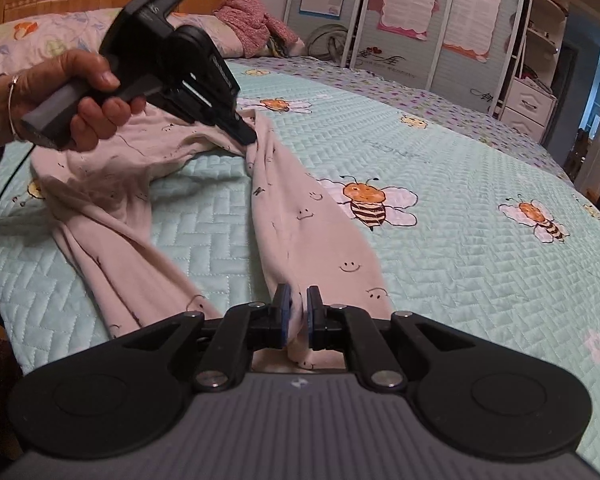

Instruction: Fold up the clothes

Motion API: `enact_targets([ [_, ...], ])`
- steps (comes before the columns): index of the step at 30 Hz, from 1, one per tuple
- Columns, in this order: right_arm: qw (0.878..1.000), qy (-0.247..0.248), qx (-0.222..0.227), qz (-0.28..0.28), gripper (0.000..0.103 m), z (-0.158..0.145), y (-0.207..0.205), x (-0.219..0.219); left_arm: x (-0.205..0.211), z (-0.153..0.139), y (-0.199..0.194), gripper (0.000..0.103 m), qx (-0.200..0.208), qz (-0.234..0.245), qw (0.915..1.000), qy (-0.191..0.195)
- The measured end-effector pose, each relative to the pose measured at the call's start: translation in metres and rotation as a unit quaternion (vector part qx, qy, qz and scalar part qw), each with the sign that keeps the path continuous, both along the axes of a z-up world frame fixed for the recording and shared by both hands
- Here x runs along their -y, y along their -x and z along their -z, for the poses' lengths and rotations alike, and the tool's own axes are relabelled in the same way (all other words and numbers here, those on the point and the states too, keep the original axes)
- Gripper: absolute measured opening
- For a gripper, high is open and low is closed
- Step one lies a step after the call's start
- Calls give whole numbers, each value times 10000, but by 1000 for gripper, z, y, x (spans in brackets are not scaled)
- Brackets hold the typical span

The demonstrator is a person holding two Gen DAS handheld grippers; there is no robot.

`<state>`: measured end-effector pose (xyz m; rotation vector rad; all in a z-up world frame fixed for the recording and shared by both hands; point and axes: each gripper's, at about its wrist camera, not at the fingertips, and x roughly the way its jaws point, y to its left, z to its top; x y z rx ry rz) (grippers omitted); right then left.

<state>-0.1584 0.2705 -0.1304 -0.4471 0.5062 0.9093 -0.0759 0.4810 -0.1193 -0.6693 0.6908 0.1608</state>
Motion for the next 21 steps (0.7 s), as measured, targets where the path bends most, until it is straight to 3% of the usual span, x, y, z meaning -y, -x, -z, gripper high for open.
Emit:
enact_targets([
  [5,10000,-23,-79,9,12,4,-1,0,1,8,-6,3,-296,82,9994,179],
  [9,9999,-18,-105,10,13,6,1,-1,-3,16,-9,33,-397,-75,9975,572],
  [12,9999,-22,-118,24,14,5,1,0,0,18,-12,36,-446,-62,9968,662],
  [16,9999,-64,-137,65,15,5,-1,1,4,22,-14,32,-531,-71,9962,684],
  [17,9999,-70,-137,69,15,5,-1,1,5,24,-14,26,-524,-70,9962,698],
  [18,9999,-72,-134,76,15,5,-1,1,5,24,-14,7,-522,-55,9960,719],
  [21,9998,-74,-119,146,17,6,-2,2,5,23,-11,2,-446,-50,9962,749],
])
